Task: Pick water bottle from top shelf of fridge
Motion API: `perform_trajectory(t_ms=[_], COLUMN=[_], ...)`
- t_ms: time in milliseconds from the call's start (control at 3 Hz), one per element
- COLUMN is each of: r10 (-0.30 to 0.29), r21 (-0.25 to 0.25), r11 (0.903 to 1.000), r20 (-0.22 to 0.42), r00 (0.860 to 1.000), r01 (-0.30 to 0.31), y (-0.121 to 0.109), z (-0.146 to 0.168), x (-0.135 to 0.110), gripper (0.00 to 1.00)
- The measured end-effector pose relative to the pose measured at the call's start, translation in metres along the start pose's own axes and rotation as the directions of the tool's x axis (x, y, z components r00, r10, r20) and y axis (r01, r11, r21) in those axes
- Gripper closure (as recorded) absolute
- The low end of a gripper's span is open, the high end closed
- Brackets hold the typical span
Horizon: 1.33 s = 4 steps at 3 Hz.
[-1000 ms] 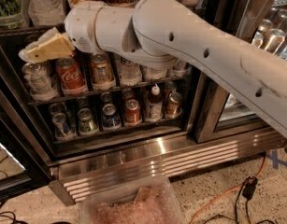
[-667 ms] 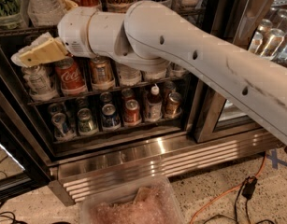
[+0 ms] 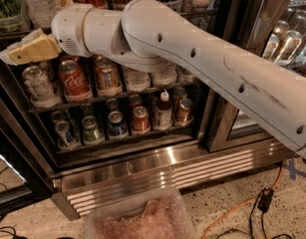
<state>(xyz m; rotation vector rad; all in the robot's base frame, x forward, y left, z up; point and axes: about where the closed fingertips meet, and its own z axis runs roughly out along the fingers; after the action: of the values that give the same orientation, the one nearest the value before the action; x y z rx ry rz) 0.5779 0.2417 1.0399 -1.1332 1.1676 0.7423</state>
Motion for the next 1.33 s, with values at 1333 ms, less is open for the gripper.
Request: perform_trajectory(t_ms=[1333], r10=[0.059], r21=[0.160], r11=[0.9858], r20=[-0.042], r00=[0.997], r01=[-0.051], y=[-0.018], z=[-0.015], x=[0.000], gripper=[0.00])
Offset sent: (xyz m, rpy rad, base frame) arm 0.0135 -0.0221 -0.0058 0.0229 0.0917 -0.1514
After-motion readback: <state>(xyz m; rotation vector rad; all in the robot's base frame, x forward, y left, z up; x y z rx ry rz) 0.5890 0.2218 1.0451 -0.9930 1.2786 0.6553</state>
